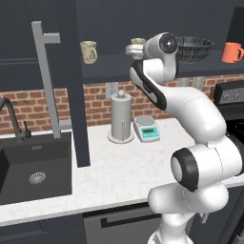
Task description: Gather all objects into one cabinet and sort the glasses and bowls to opposite sides.
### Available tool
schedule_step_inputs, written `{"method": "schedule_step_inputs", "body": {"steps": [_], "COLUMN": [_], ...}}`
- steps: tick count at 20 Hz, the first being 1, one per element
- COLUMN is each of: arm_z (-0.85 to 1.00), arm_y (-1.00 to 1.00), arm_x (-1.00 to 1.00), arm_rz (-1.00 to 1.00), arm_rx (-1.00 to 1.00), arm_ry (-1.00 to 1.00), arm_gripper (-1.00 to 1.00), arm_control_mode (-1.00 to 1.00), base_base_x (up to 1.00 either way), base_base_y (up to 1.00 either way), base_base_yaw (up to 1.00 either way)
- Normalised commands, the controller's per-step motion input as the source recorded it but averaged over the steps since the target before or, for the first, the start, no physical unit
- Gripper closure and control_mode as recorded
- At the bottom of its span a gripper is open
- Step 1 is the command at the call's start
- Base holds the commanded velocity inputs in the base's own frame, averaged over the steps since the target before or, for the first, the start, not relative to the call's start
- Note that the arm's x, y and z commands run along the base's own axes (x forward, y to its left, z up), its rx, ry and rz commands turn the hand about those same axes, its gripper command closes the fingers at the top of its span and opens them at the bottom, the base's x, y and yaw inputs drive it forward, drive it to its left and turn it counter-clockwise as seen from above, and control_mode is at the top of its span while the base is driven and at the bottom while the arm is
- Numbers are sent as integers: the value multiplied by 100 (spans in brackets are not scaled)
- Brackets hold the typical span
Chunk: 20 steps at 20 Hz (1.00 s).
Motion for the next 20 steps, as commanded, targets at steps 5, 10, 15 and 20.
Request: {"method": "schedule_step_inputs", "body": {"steps": [5, 10, 15, 20], "arm_z": [0, 0, 0, 0], "arm_y": [21, 19, 15, 3], "arm_x": [1, 4, 13, 22], "arm_rz": [8, 4, 0, 0], "arm_rx": [0, 0, 0, 0], "arm_ry": [0, 0, 0, 0], "arm_gripper": [-100, -100, -100, -100], "arm_control_mode": [-100, -100, -100, -100], "base_base_x": [0, 0, 0, 0], "base_base_y": [0, 0, 0, 0], "base_base_yaw": [0, 0, 0, 0]}}
